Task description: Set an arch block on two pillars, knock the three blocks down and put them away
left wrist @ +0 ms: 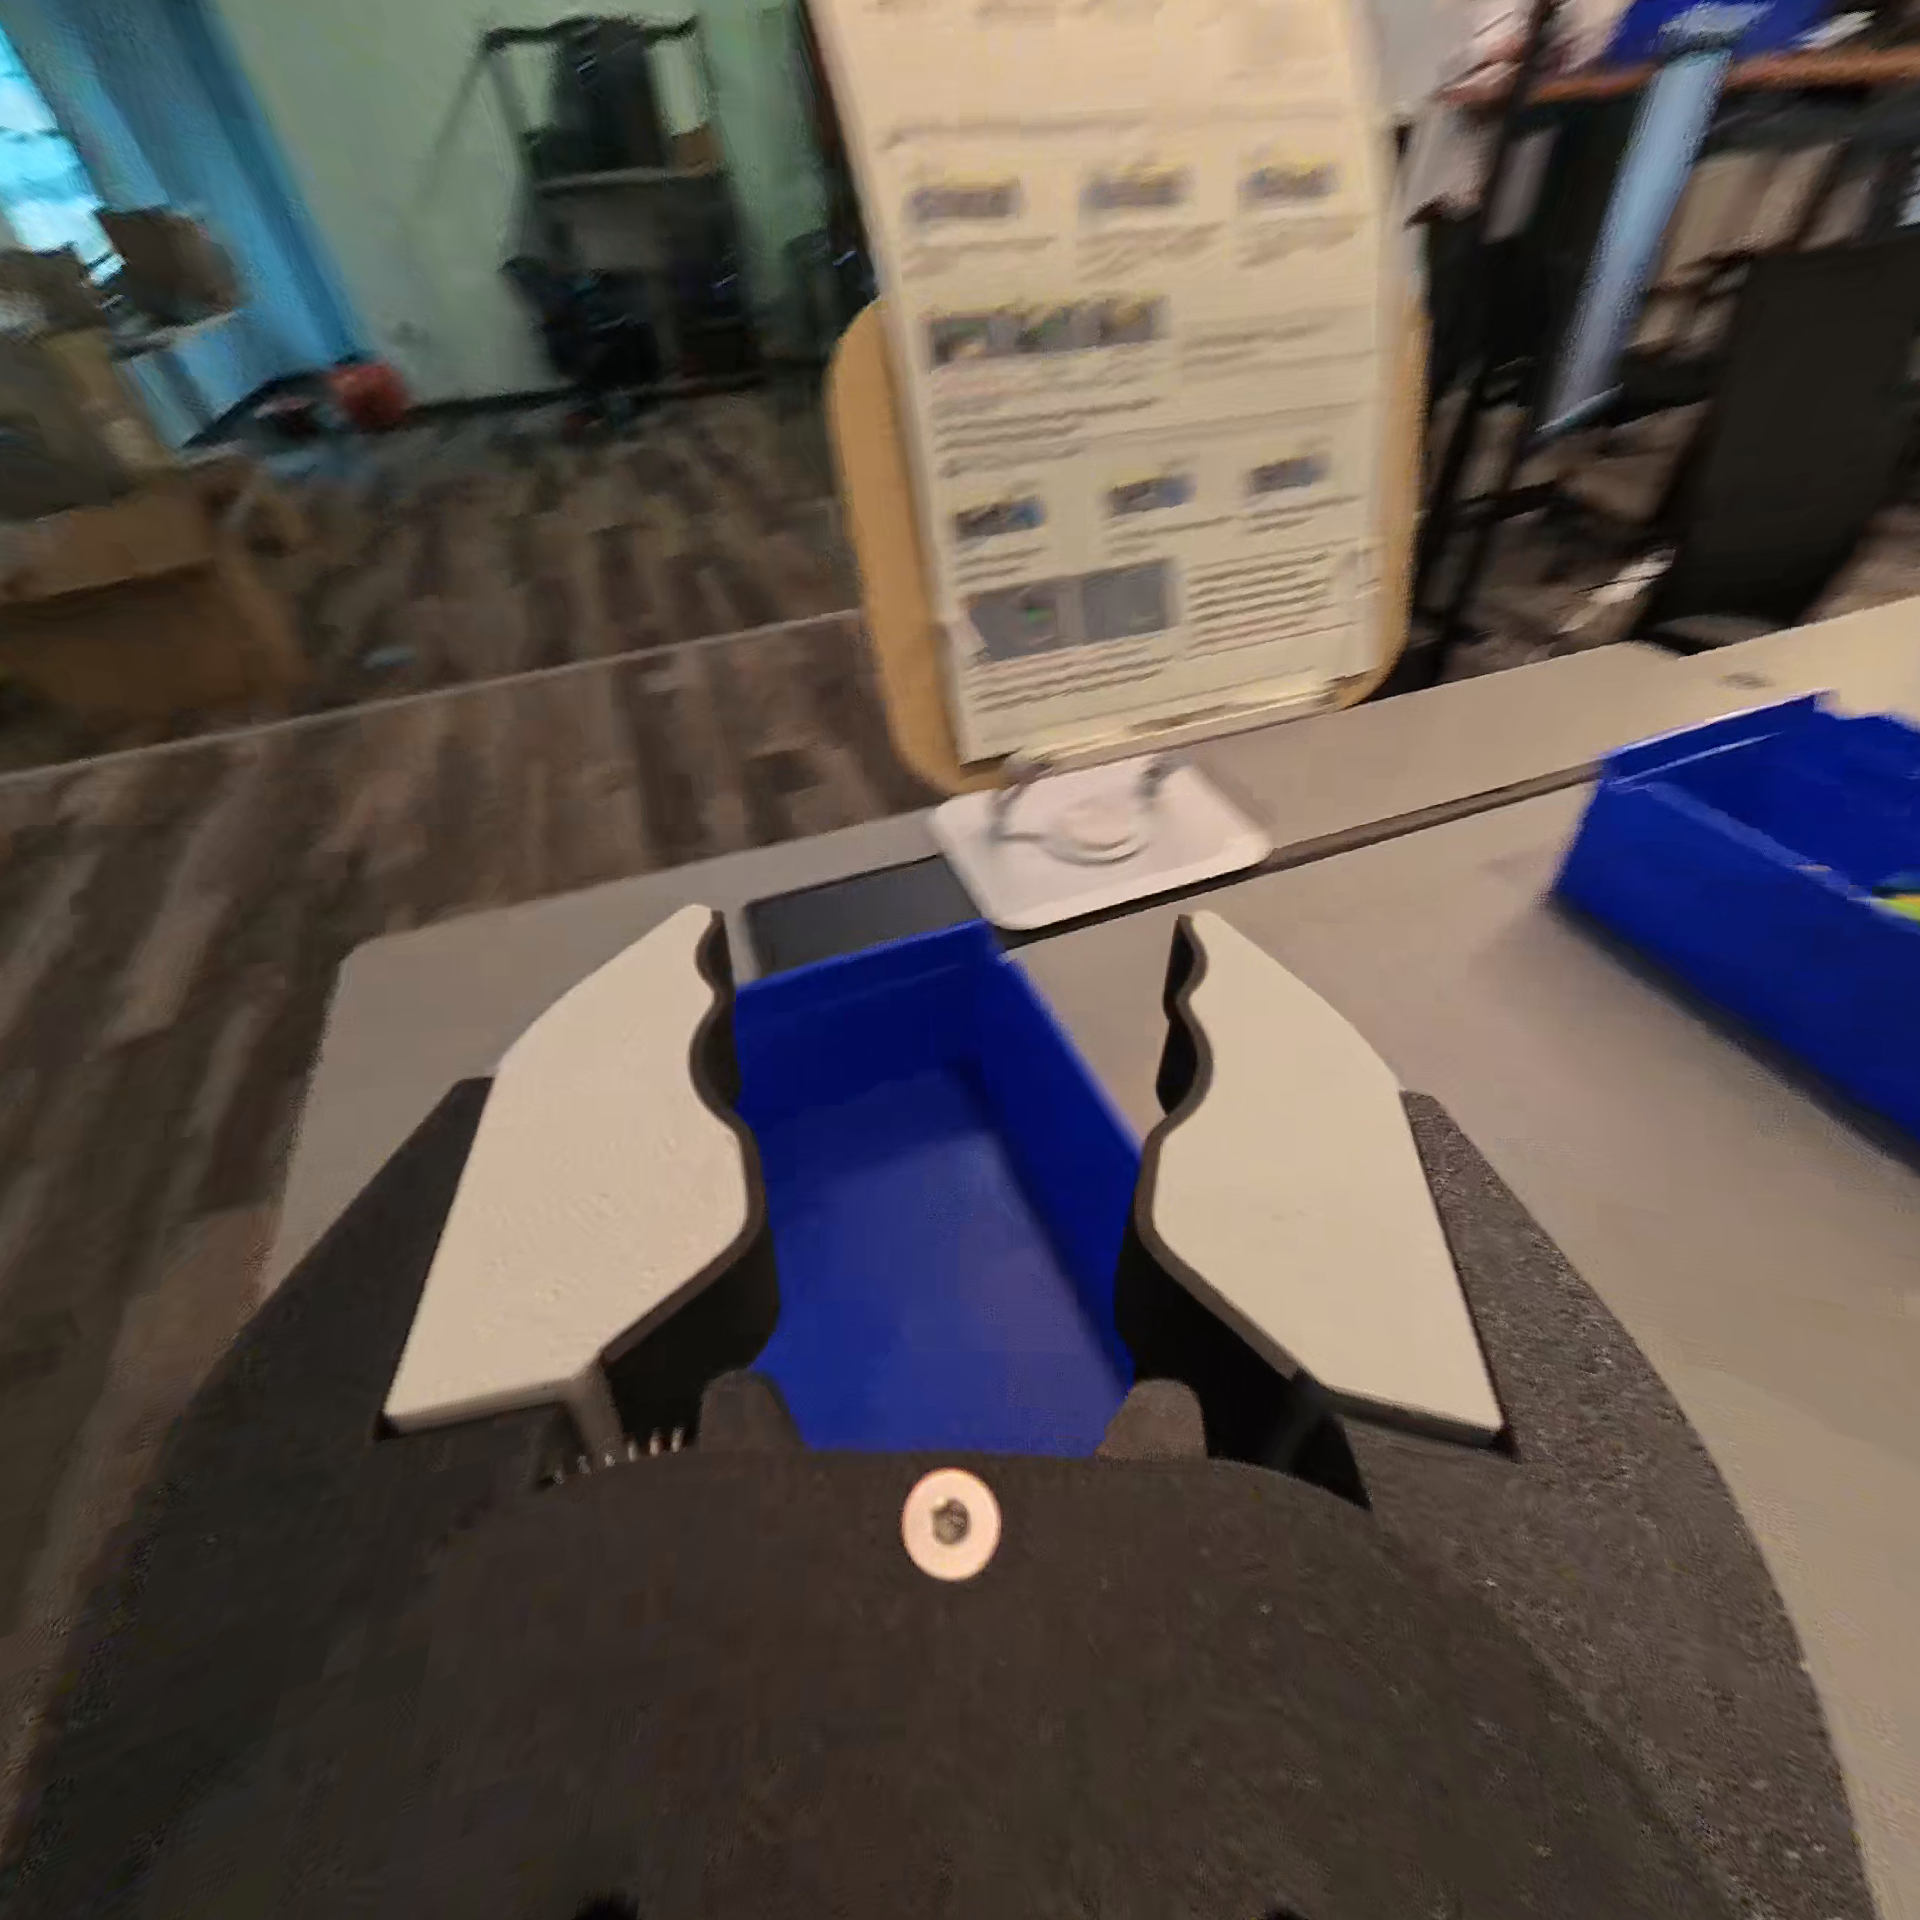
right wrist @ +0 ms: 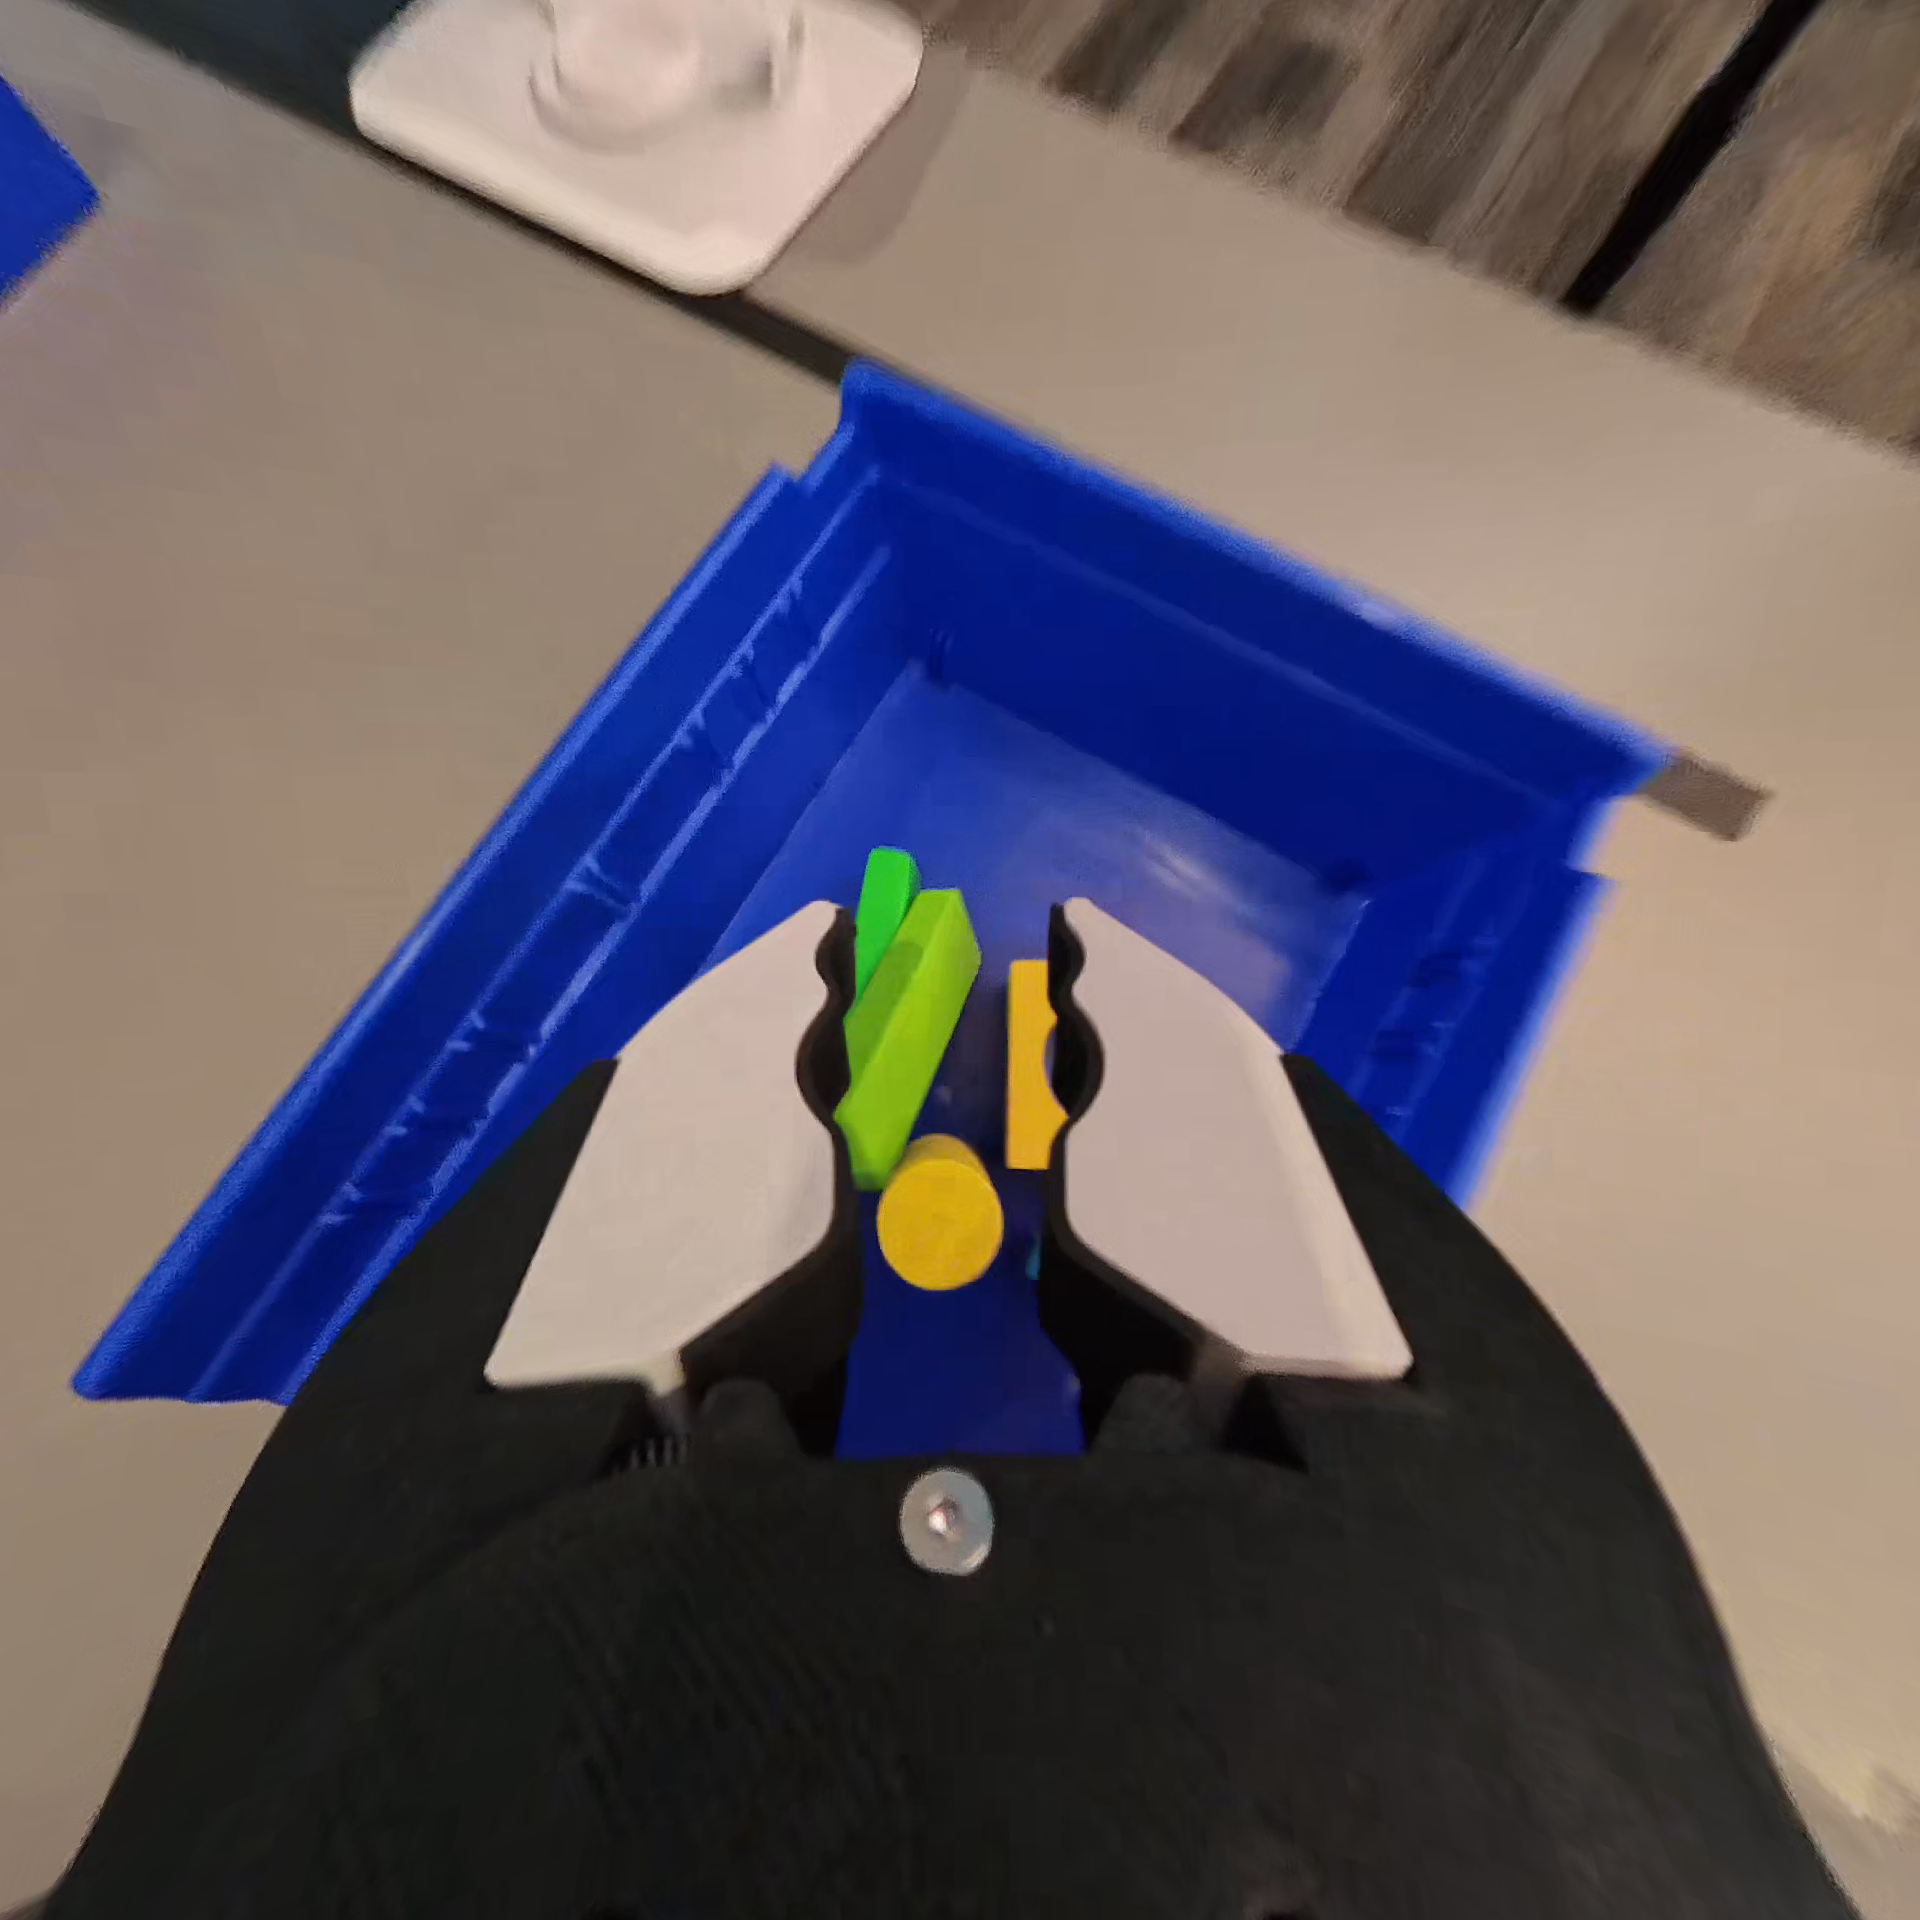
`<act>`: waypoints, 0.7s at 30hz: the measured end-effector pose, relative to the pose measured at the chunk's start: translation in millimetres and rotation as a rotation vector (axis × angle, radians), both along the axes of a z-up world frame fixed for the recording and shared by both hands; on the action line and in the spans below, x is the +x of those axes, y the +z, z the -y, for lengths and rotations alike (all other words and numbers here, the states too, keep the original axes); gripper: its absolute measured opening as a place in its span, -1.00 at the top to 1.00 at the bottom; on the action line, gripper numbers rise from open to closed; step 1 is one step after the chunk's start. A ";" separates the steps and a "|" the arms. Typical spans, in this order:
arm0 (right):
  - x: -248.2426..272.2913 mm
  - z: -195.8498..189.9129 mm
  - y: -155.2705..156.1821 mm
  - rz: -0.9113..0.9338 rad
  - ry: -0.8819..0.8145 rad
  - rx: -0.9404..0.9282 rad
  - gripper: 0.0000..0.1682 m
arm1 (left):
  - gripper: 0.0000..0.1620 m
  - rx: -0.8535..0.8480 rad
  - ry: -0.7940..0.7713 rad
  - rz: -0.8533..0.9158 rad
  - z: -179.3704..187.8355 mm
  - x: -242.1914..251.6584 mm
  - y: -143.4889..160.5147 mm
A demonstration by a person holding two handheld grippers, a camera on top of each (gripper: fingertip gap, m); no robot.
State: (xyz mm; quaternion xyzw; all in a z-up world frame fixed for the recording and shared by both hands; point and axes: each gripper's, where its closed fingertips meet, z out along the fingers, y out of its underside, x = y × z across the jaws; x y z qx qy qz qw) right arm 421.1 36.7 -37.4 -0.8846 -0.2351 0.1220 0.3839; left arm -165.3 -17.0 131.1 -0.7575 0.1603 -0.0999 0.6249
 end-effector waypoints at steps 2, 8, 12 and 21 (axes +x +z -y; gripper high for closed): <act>15.8 3.4 23.7 -0.026 -0.076 0.079 0.53 | 0.01 -0.063 0.088 -0.011 -5.9 -29.0 -14.5; 91.8 11.9 24.4 0.112 -0.360 0.116 0.41 | 0.08 -0.256 0.215 0.007 -18.3 -89.5 -66.6; 107.7 15.1 -13.6 0.040 -0.412 -0.043 0.41 | 0.05 -0.468 0.247 -0.025 -18.9 -112.3 -117.4; 97.9 39.6 -78.5 -0.061 -0.451 -0.487 0.80 | -0.12 -0.819 0.291 -0.128 -14.1 -129.2 -198.4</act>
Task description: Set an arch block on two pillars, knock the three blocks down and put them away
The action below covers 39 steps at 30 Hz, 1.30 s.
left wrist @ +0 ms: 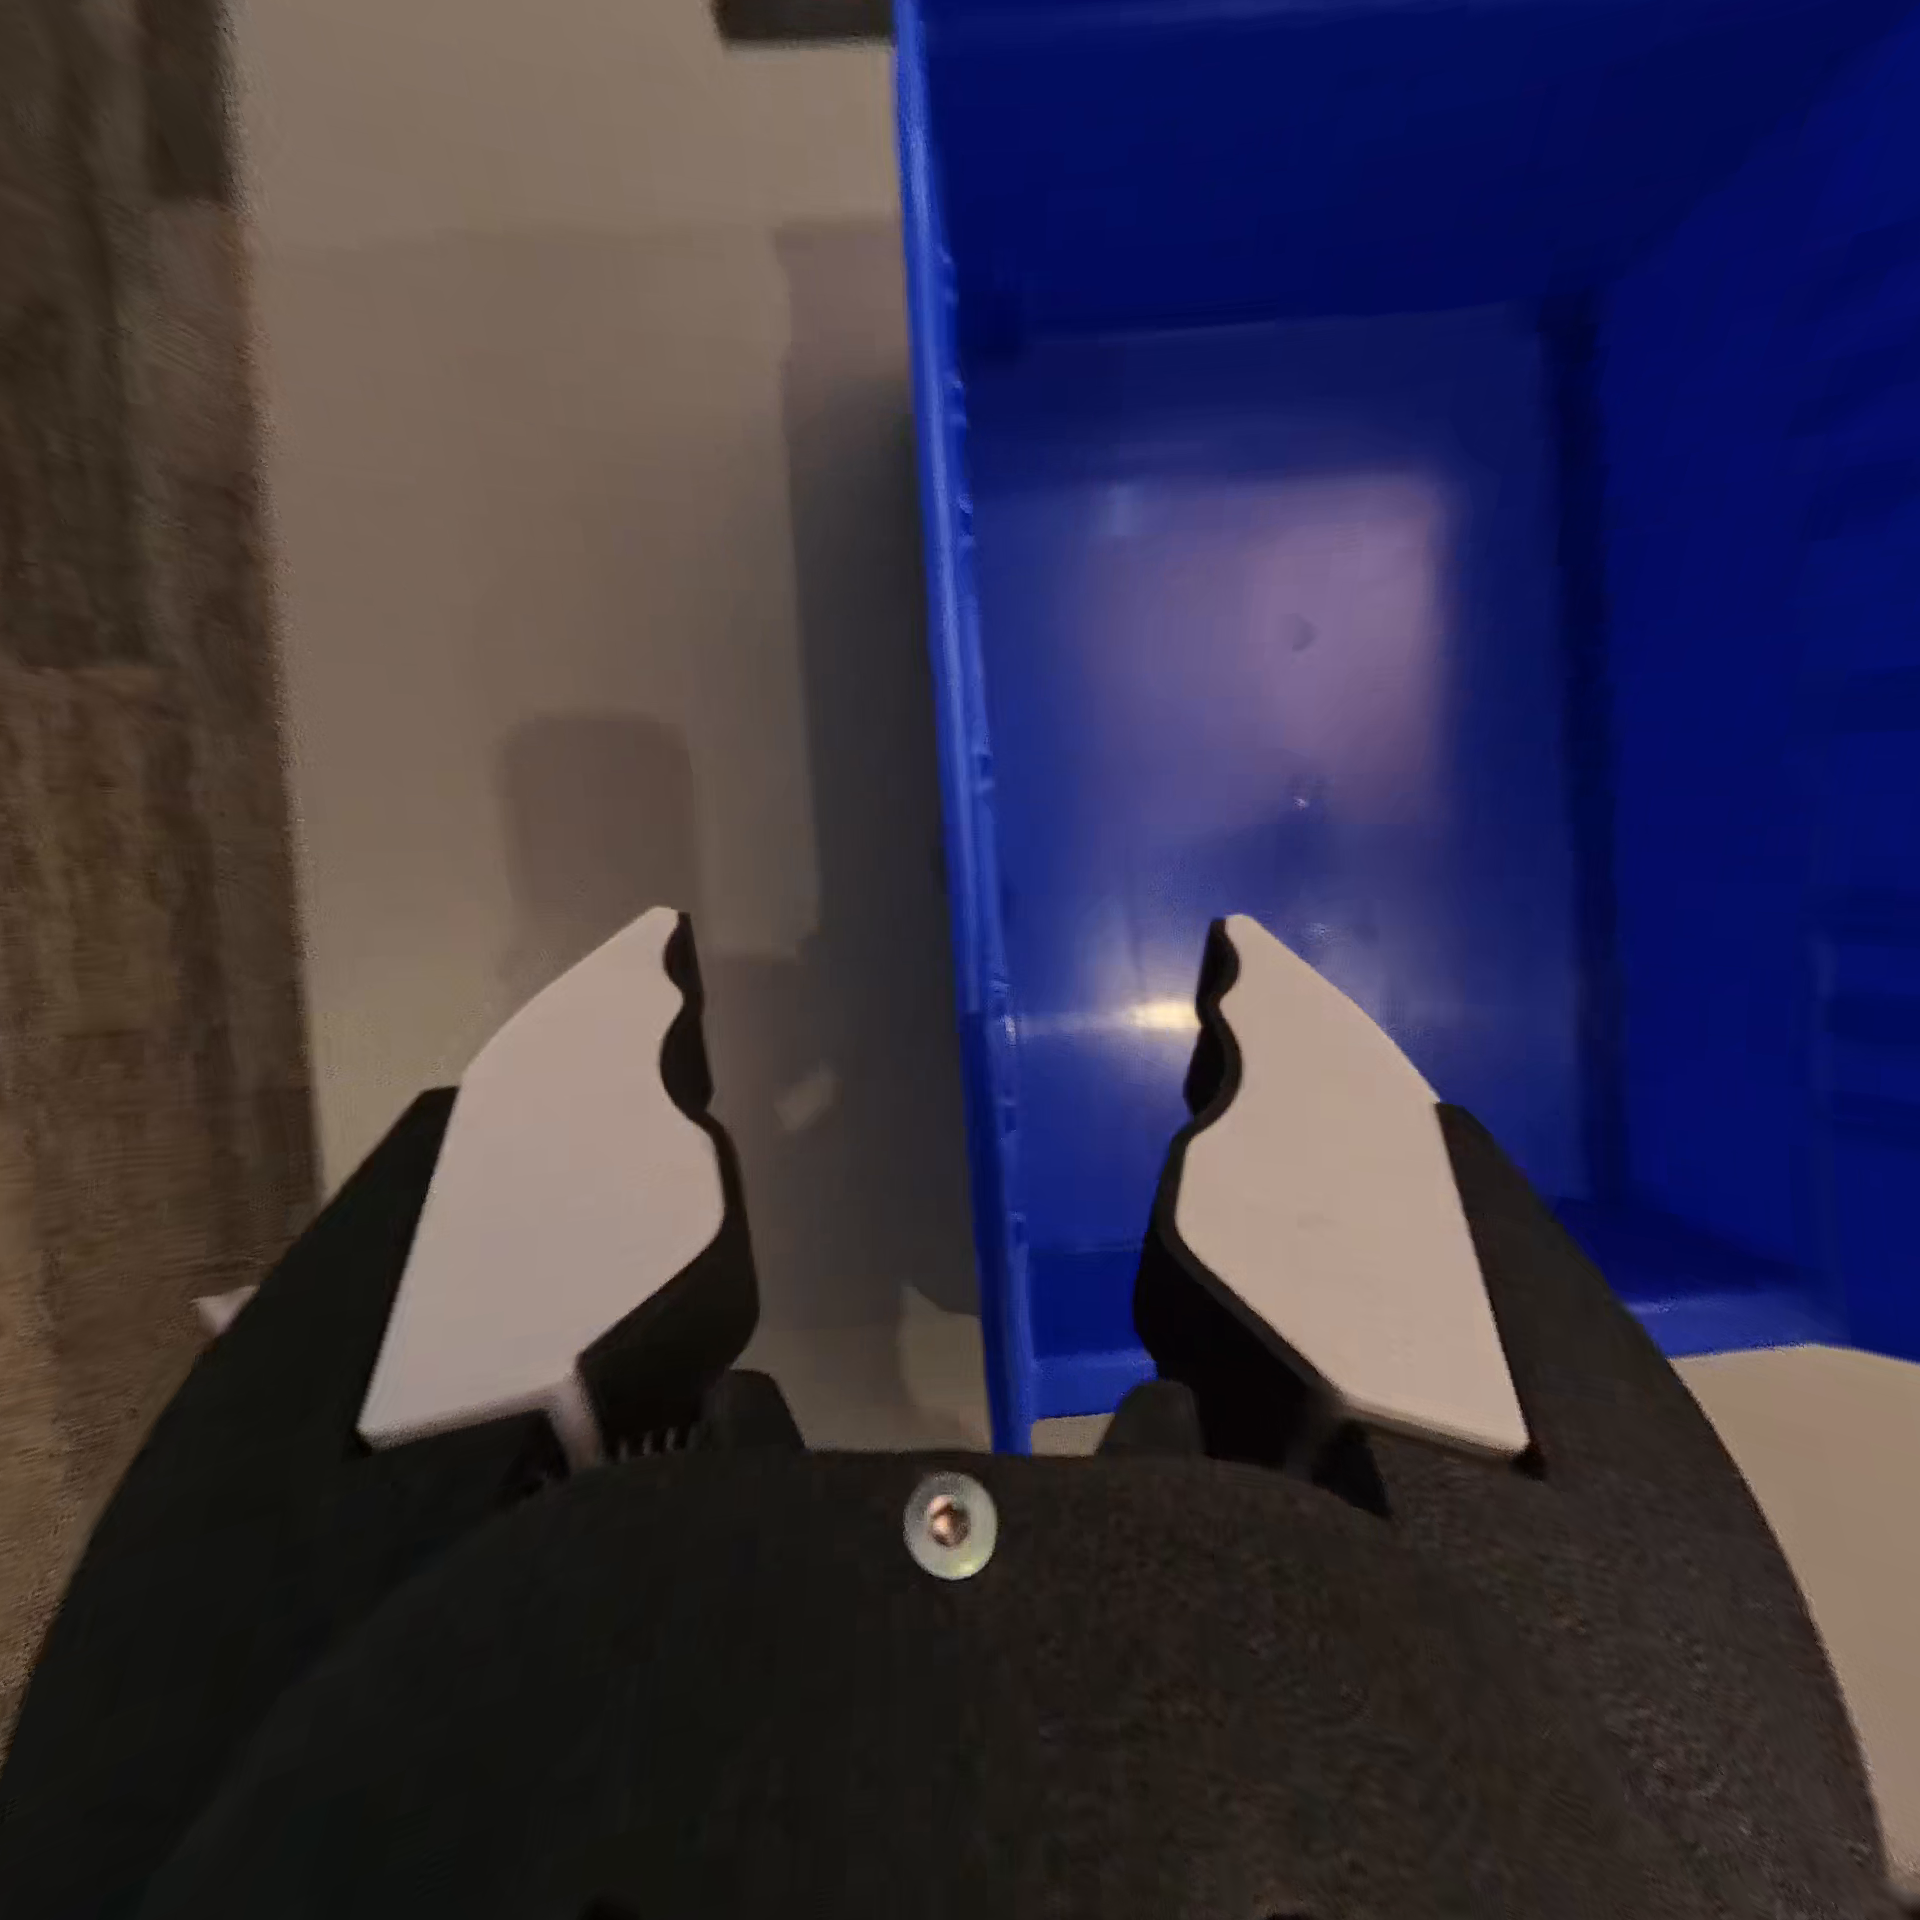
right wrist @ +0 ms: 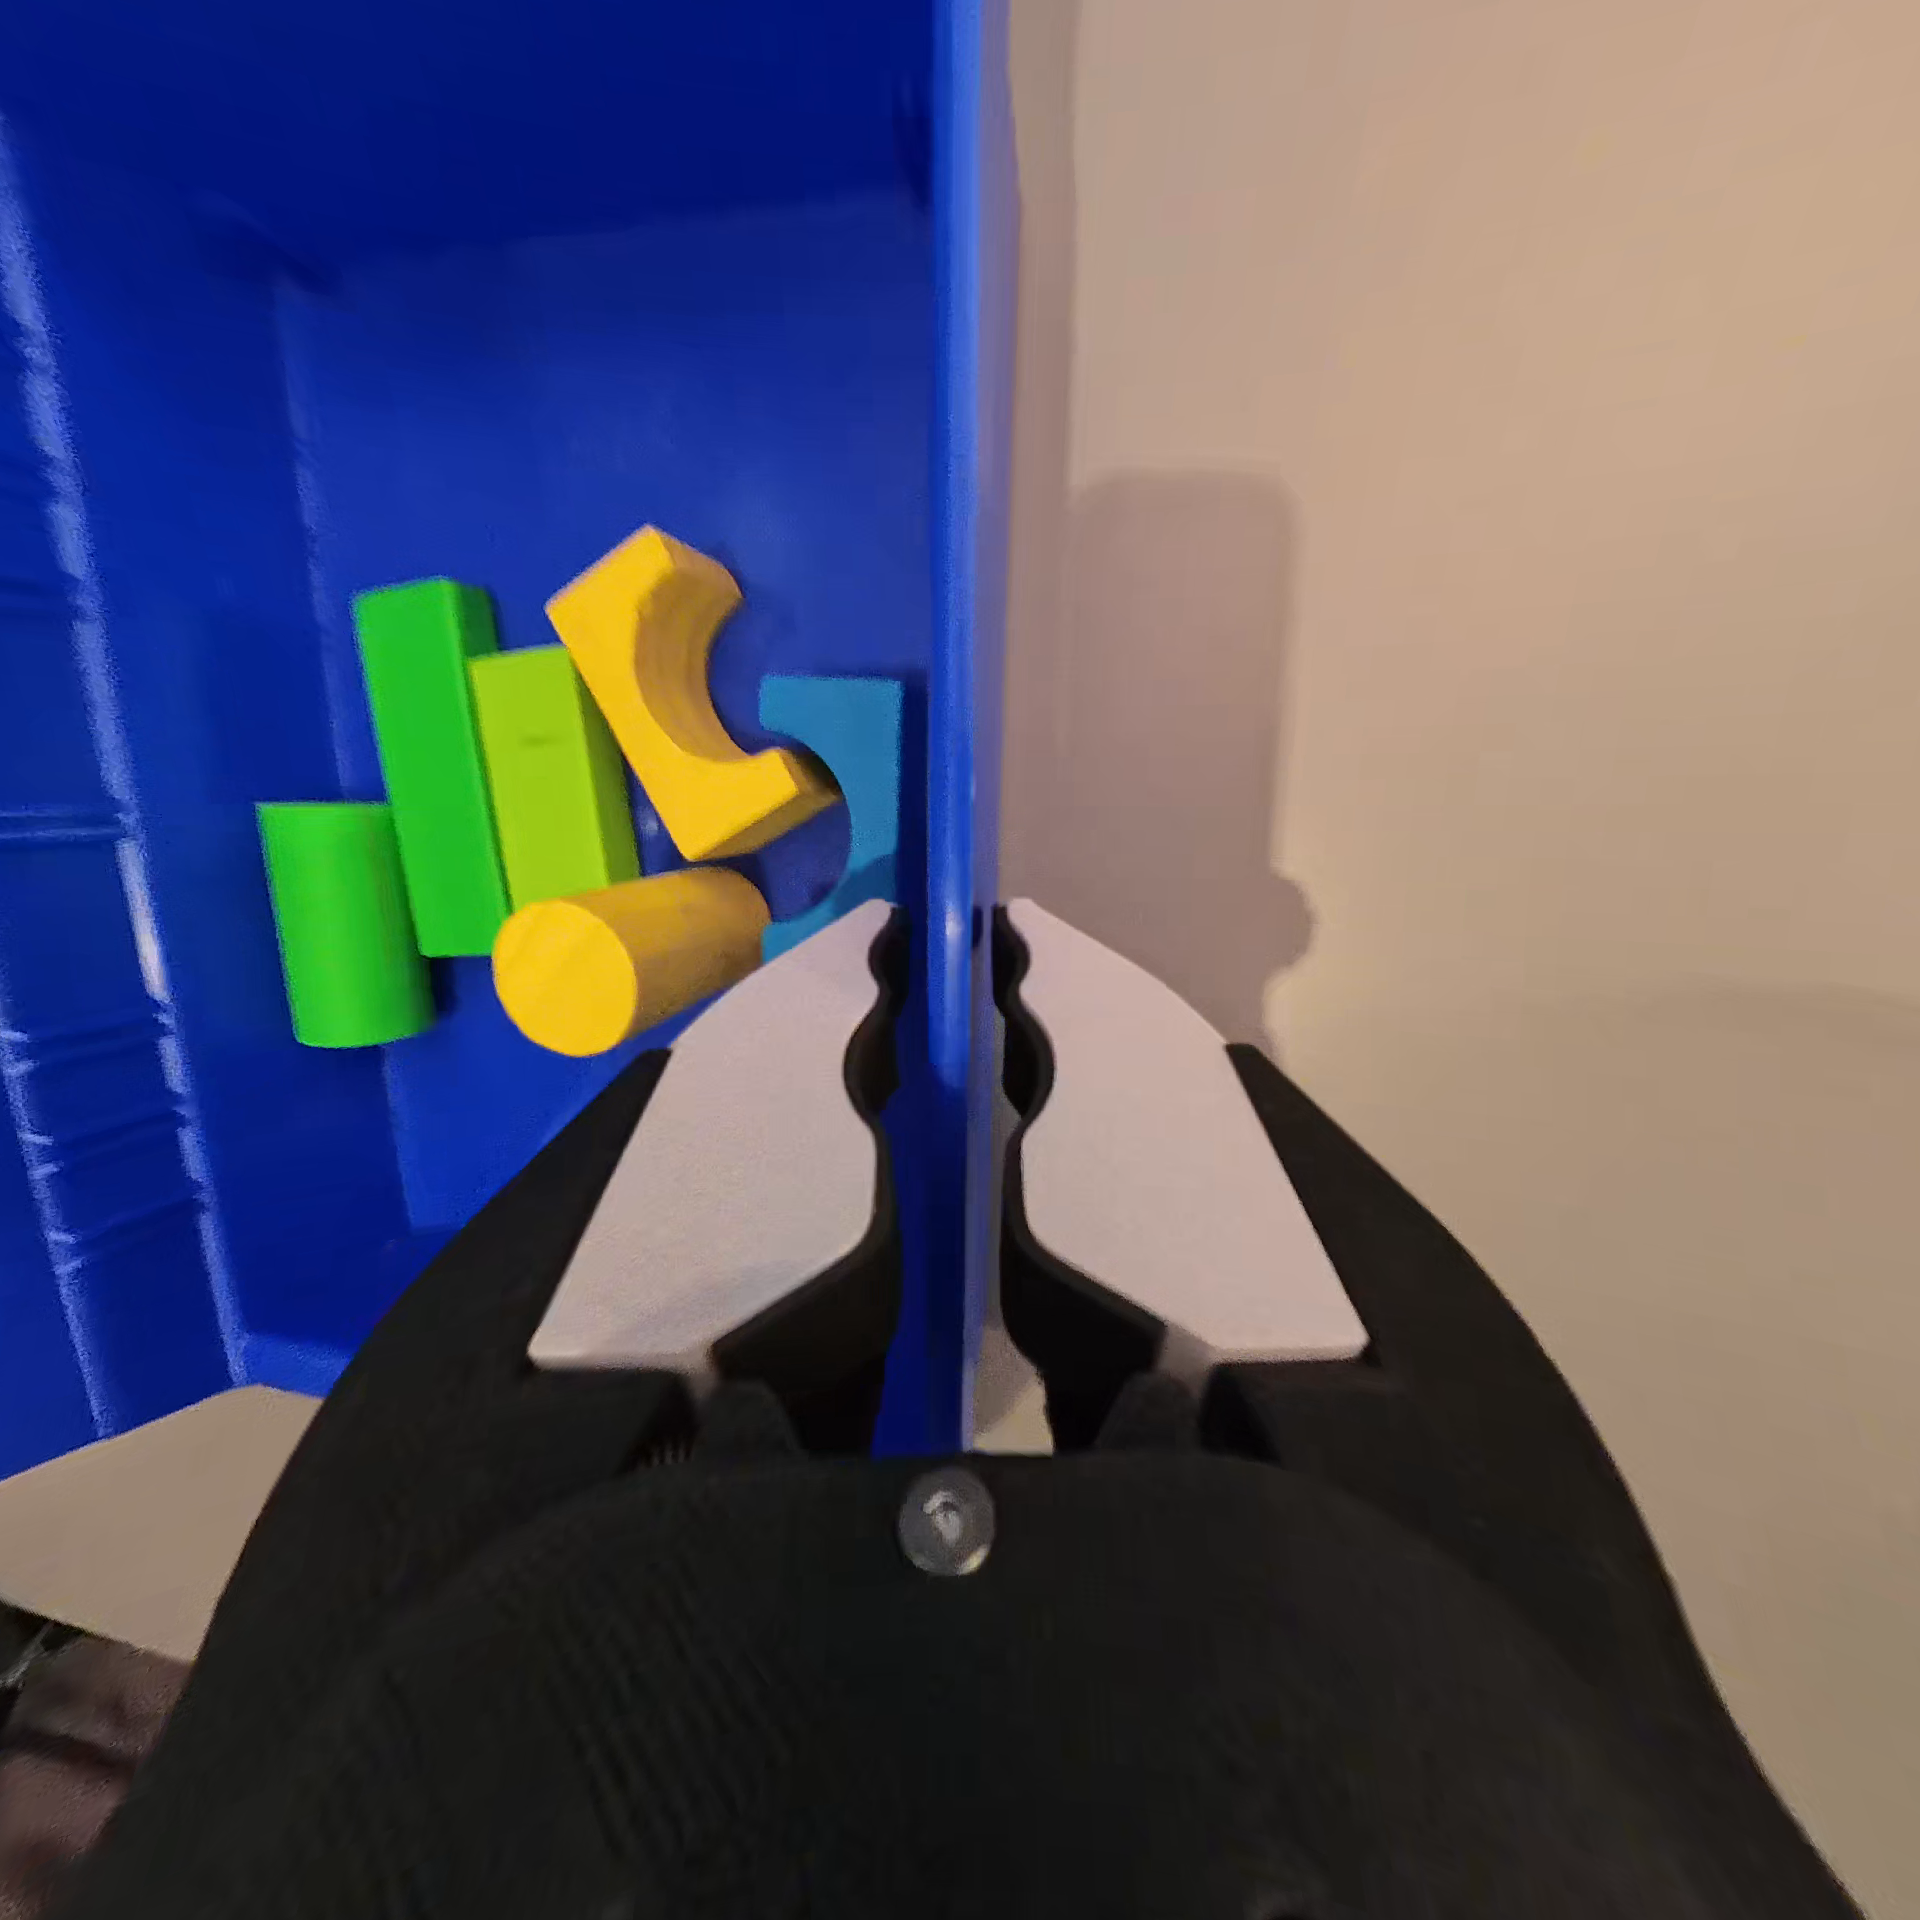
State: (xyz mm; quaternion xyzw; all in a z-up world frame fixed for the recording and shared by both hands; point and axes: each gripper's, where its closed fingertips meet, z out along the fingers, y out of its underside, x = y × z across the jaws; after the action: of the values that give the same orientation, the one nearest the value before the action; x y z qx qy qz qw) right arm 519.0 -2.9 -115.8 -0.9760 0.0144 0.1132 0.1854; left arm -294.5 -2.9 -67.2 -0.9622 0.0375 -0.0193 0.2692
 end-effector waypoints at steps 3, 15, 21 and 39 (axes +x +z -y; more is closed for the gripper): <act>-0.5 4.8 -4.2 0.061 0.022 -0.039 0.92 | 0.02 -0.087 -0.028 0.059 3.1 12.0 -17.0; -75.2 -10.3 -3.7 0.007 0.142 -0.091 0.92 | 0.84 -0.403 -0.175 0.060 32.3 45.7 -57.7; -125.5 -13.1 -3.8 0.030 0.231 -0.127 0.92 | 0.78 -0.448 -0.293 0.022 30.0 97.8 -57.5; -177.9 -15.2 -11.3 0.048 0.304 -0.186 0.70 | 0.60 -0.479 -0.470 -0.047 45.2 225.7 -58.8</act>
State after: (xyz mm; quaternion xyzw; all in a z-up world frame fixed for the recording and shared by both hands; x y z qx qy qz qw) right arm 341.1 12.2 -127.2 -0.9823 -0.1273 0.1148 0.0754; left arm -68.9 -48.1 -126.0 -0.9634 0.2587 -0.0671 0.0229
